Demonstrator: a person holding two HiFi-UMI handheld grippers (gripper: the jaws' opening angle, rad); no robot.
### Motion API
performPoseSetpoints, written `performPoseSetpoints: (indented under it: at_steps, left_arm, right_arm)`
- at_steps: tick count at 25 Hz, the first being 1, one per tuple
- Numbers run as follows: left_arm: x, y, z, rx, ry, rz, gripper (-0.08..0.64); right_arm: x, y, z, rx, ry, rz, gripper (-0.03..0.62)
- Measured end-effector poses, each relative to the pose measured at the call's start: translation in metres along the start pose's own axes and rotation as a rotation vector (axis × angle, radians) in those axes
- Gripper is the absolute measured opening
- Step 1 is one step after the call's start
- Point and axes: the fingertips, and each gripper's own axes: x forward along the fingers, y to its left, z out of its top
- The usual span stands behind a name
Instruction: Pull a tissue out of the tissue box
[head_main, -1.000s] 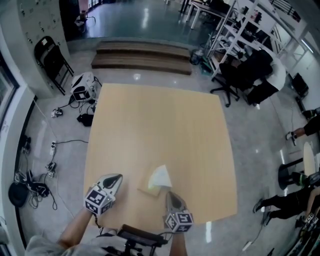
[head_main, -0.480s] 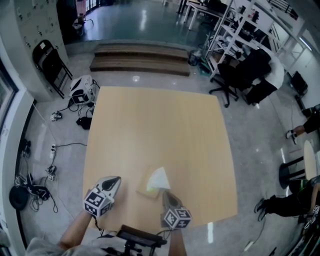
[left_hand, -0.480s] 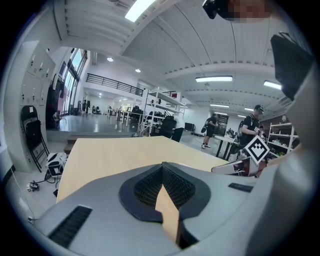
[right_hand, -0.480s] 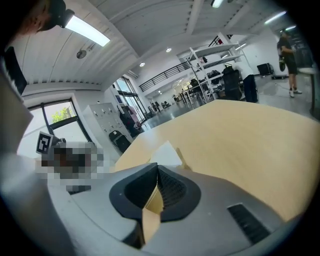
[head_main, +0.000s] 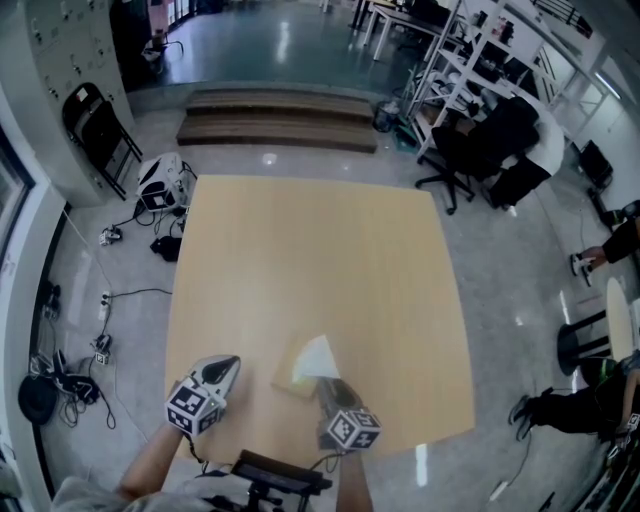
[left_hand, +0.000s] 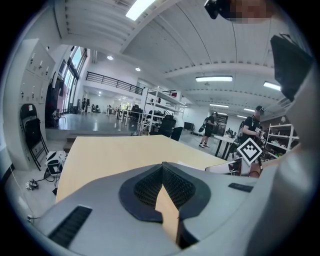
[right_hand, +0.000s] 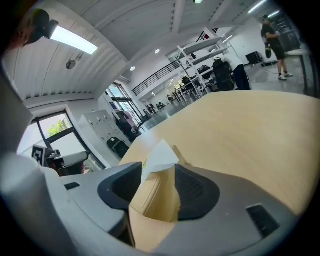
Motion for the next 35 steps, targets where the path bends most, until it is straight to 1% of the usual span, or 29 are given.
performPoseSetpoints:
  at_steps: [2,8,12,16,17,19,24,26,29,35]
  left_arm:
    - [0.000,0.001,-0.001,-0.003,0.000,0.004,0.006]
    - [-0.003,0.004,-0.001,-0.004,0.004,0.011,0.006]
    - [-0.005,0.010,-0.003,-0.008,0.017,0.022,0.006]
    - [-0.005,0.012,-0.003,-0.013,0.004,0.025,0.006]
    - [-0.004,0.012,-0.003,-0.013,0.000,0.025,0.006]
    - [-0.004,0.014,-0.003,-0.014,-0.003,0.026,0.006]
    - [-0.005,0.016,-0.003,-0.016,0.009,0.023,0.006]
    - [-0.005,0.017,-0.003,-0.016,0.015,0.024,0.006]
    - [-0.004,0.018,-0.002,-0.015,0.000,0.029,0.006]
    - [-0.004,0.017,-0.003,-0.016,-0.010,0.028,0.006]
  right_arm:
    - [0.005,-0.005,-0.003,0.009,0.005,-0.009,0.219]
    - [0.013,-0.013,-0.003,0.022,0.011,-0.028,0.219]
    - [0.017,-0.012,0.000,0.006,0.013,-0.039,0.218]
    - [0.016,-0.009,0.002,-0.035,0.019,-0.037,0.215]
    - [0.016,-0.009,0.003,-0.047,0.022,-0.043,0.203]
    - [0.016,-0.010,0.005,-0.071,0.019,-0.063,0.139]
    - [0.017,-0.010,0.010,-0.103,0.009,-0.101,0.055]
    - [0.017,-0.009,0.009,-0.109,0.013,-0.106,0.041]
    - [0.019,-0.009,0.007,-0.120,0.017,-0.112,0.008]
    - [0.018,-0.010,0.008,-0.132,0.023,-0.108,0.005]
